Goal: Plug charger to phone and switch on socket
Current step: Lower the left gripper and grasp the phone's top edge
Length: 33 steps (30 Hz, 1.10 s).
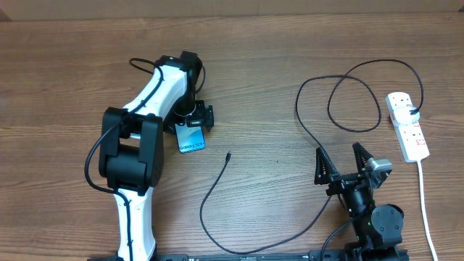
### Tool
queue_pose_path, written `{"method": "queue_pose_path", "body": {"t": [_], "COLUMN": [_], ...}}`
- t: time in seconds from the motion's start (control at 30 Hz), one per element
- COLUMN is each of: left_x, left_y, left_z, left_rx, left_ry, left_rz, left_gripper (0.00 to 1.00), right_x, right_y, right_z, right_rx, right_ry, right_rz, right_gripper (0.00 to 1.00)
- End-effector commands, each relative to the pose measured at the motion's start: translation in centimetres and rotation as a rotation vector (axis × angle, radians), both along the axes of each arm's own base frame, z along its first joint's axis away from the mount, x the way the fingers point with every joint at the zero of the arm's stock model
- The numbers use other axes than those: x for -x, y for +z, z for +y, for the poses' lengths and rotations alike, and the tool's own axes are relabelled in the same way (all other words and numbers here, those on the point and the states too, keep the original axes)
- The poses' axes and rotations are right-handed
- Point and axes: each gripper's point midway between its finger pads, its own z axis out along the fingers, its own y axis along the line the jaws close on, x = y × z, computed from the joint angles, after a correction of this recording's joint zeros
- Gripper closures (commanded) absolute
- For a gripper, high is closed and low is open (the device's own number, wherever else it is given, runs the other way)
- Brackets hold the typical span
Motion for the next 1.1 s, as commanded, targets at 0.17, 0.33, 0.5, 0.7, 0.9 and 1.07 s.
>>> {"method": "queue_pose_path", "body": {"t": [0.17, 0.33, 0.5, 0.7, 0.9, 1.07], "left_x": [-0.1, -0.9, -1.0, -0.9, -0.9, -1.0], "left_y": [-0.5, -0.8, -0.8, -0.8, -0.8, -0.8], "left_z": [0.3, 0.5, 0.5, 0.5, 0.5, 0.5], "left_rx": [-0.014, -0.010, -0.007, -0.008, -0.009, -0.008], "left_ry": [0.026, 0.088, 0.089, 0.089, 0.089, 0.089], "left_rz": [0.012, -0.018, -0.021, -0.019, -0.019, -0.022], "left_gripper": [0.00, 0.00, 0.00, 0.00, 0.00, 0.00], "right_x": [0.0, 0.0, 0.0, 0.0, 0.2, 0.4], "right_y": [-0.2, -0.2, -0.2, 0.0, 0.5, 2.5], "right_z": [0.0, 0.0, 0.0, 0.0, 1.0, 1.1], "right_rx": [0.000, 0.000, 0.000, -0.001, -0.008, -0.016], "right_ry": [0.001, 0.001, 0.001, 0.002, 0.058, 0.066], "right_rz": [-0.002, -0.002, -0.002, -0.010, -0.031, -0.111], "right_gripper": [0.00, 0.00, 0.00, 0.00, 0.00, 0.00]}}
